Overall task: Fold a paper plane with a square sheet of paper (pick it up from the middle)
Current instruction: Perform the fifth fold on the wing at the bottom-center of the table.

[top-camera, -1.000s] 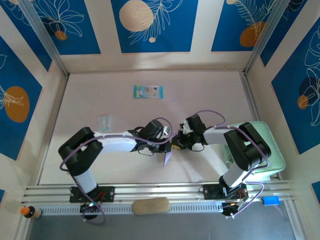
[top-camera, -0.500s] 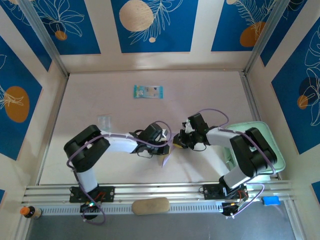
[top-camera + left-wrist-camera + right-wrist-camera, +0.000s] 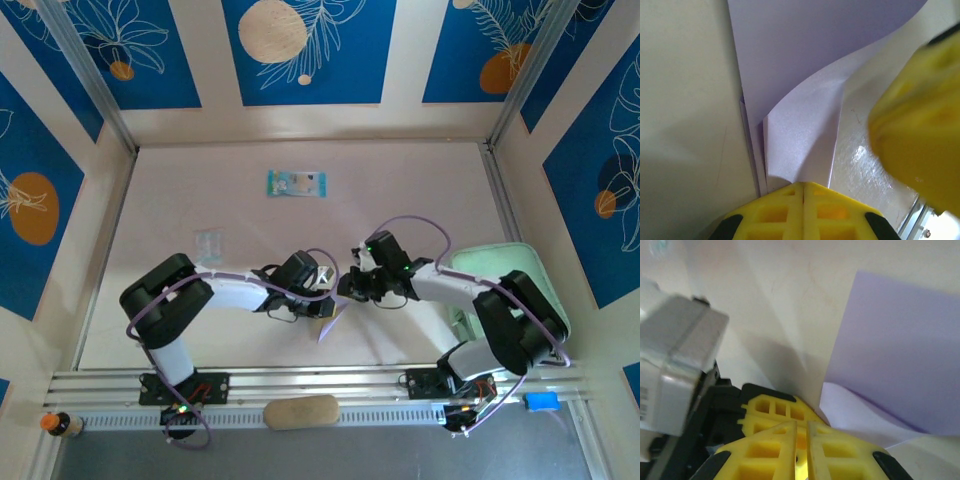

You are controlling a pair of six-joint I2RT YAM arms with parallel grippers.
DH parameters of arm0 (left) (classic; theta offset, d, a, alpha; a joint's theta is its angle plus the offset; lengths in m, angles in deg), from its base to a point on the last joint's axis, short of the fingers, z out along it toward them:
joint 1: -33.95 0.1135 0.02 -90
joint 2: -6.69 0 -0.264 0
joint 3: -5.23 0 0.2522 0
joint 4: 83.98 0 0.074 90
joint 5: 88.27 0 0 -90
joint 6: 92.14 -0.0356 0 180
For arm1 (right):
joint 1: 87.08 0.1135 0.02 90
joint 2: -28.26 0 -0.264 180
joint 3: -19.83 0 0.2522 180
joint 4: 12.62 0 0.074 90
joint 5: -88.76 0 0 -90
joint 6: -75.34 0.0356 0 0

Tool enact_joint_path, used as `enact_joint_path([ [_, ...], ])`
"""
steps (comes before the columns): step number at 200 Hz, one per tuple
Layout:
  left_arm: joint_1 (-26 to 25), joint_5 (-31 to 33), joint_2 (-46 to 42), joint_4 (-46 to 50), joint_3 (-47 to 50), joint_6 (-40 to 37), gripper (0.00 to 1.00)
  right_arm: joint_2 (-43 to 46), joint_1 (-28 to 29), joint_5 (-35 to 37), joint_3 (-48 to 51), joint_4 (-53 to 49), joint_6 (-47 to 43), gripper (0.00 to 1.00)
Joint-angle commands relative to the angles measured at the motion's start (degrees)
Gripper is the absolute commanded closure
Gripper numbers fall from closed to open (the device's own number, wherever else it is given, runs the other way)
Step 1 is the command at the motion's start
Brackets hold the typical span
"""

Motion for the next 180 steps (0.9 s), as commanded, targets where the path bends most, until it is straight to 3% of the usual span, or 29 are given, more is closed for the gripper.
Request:
enact_joint_path([
  [1, 0.2, 0.6, 1.6, 8.6, 1.8, -0.8, 1.0, -2.6, 2.0, 3.0, -1.0, -1.6, -1.6, 0.88],
  [69, 0.2, 0.9, 1.1, 8.4, 2.9, -0.2, 1.0, -7.8, -2.5, 4.7, 1.5, 1.5, 0.9, 0.88],
  [180, 0.2, 0.9, 1.7, 7.8, 3.9, 0.4, 1.0, -6.8, -12.6, 4.2, 2.6, 3.7, -0.3, 0.88],
])
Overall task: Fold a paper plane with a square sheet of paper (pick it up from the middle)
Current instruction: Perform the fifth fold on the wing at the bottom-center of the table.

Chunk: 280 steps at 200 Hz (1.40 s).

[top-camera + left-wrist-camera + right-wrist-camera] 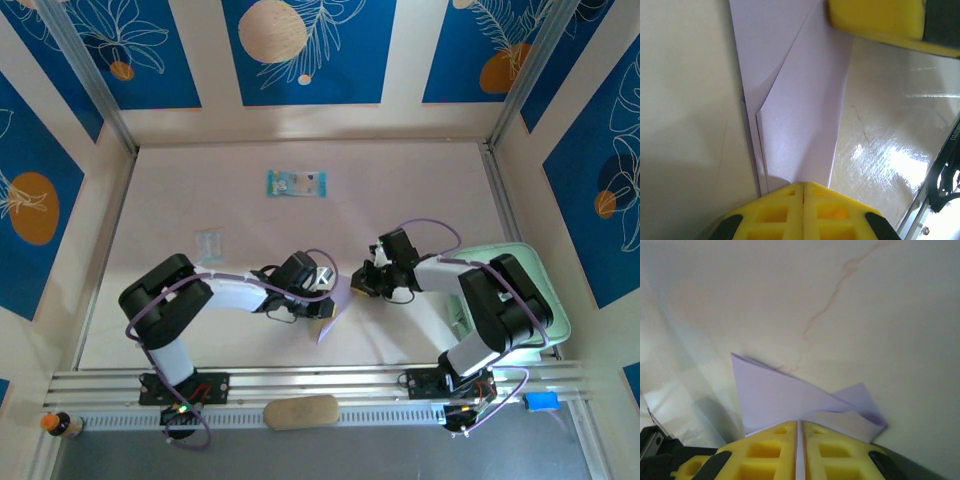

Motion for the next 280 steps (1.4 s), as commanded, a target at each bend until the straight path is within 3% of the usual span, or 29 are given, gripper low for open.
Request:
enact_joint_path([
  [1, 0.2, 1.3, 2.0, 8.4, 3.2, 0.3, 1.0, 0.0, -2.2, 2.7, 1.5, 0.4, -0.7, 0.88],
  [60, 0.2, 1.1, 1.9, 8.0, 3.6, 0.6, 1.0, 1.3, -7.4, 0.9, 2.6, 2.2, -0.9, 0.88],
  [112, 0.2, 1.5, 1.5, 7.7, 4.1, 0.9, 1.0, 6.9, -7.4, 2.6, 0.6, -3.1, -1.8, 0.87],
  [158, 0.2, 1.9, 1.1, 7.2, 4.3, 1.5, 1.0, 13.0, -3.3, -0.2, 3.1, -2.3, 0.3, 0.87],
  [215, 0.1, 1.8, 0.6, 6.5, 3.8, 2.0, 1.0, 8.1, 8.2, -1.4, 3.7, 3.6, 4.7, 0.93],
  [280, 0.1, 1.5, -3.4, 7.6, 2.7, 2.6, 1.0, -0.8, 8.5, 3.1, 3.5, 0.8, 6.1, 0.99],
])
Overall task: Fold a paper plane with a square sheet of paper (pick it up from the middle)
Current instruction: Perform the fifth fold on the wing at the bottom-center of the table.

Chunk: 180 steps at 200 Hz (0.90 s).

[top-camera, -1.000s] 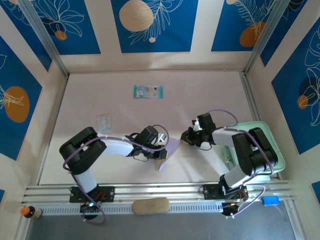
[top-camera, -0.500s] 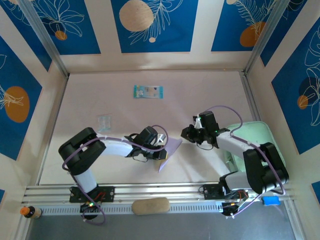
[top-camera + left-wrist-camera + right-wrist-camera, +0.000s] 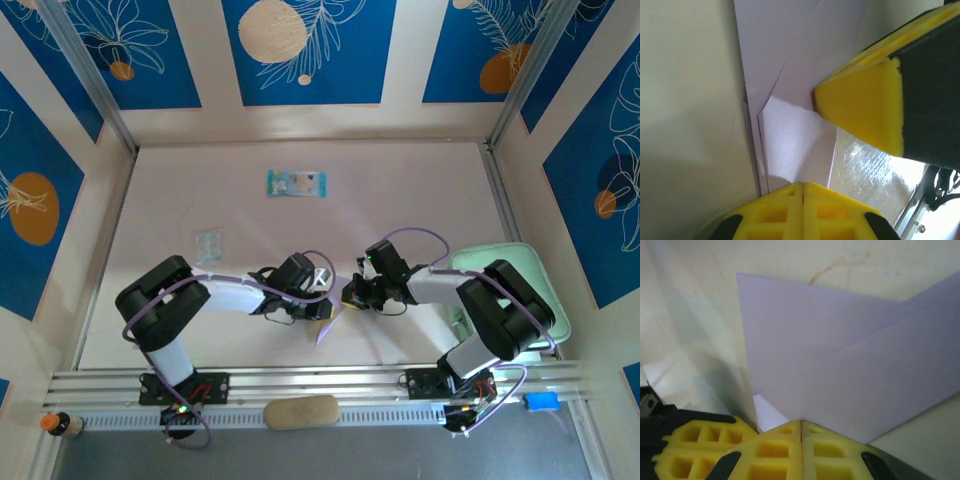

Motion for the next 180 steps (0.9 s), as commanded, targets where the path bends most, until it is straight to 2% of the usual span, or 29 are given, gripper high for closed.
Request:
enact_joint_path([
  [1, 0.0, 1.3, -2.0, 7.7, 1.2, 0.6, 1.0, -2.3, -0.5, 3.3, 0.6, -2.4, 0.9, 0.99],
  [37, -0.9, 0.1, -6.5, 8.8, -0.4, 0.4, 0.99, -2.3, -1.1, 2.9, 1.4, -1.6, 1.2, 0.99],
  [64, -2.5, -2.1, -6.4, 8.1, -0.4, 0.7, 1.0, -1.8, -1.2, 3.3, 1.1, -2.2, 1.1, 1.0],
  [138, -2.9, 3.1, -2.4, 7.9, 4.8, 2.8, 1.0, 2.2, -1.0, 1.8, 0.7, -0.8, -0.1, 0.99],
  [180, -2.9, 2.7, -1.4, 3.6, 7.7, 5.0, 1.0, 6.9, 1.8, -0.3, 0.9, 0.0, -1.1, 0.98],
])
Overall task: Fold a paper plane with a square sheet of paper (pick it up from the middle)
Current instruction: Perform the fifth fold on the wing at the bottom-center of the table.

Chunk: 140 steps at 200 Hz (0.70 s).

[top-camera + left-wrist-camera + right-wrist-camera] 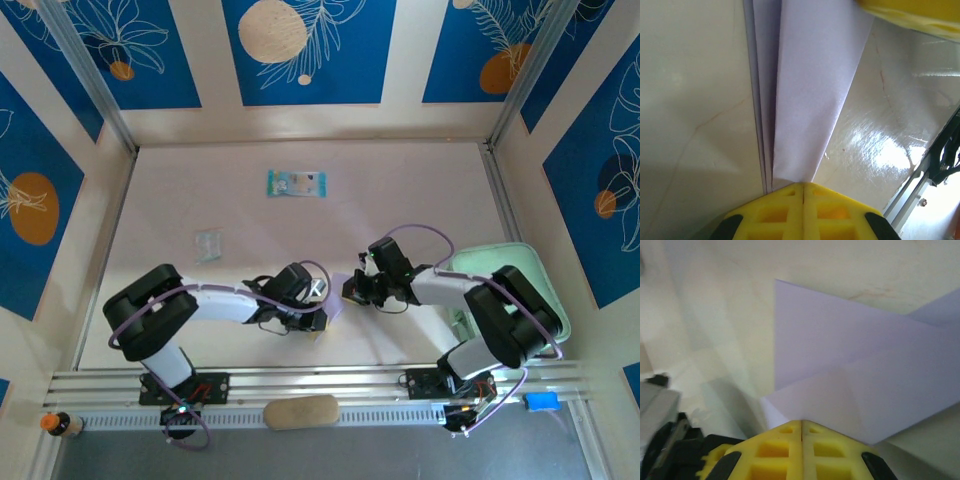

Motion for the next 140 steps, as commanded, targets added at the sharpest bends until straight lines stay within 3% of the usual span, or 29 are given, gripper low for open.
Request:
enact_joint_path([
  [1, -0.3, 2.7, 2.7, 2.5, 3.1, 1.6, 1.0, 2.5, 2.0, -1.2, 0.5, -0.6, -1.2, 0.98],
  [64, -0.2, 3.9, 1.2, 3.7, 2.9, 1.8, 1.0, -2.1, 10.5, 0.5, 1.5, 1.4, 1.4, 0.99],
  [98, -0.2, 4.4, 0.4, 4.4, 3.1, 1.9, 1.0, -5.2, 8.8, 4.2, 2.5, -0.1, 2.1, 1.0],
  [140, -0.2, 4.0, 0.9, 4.0, 3.2, 1.9, 1.0, -3.6, 4.1, 3.2, 3.4, 1.8, 0.6, 0.99],
])
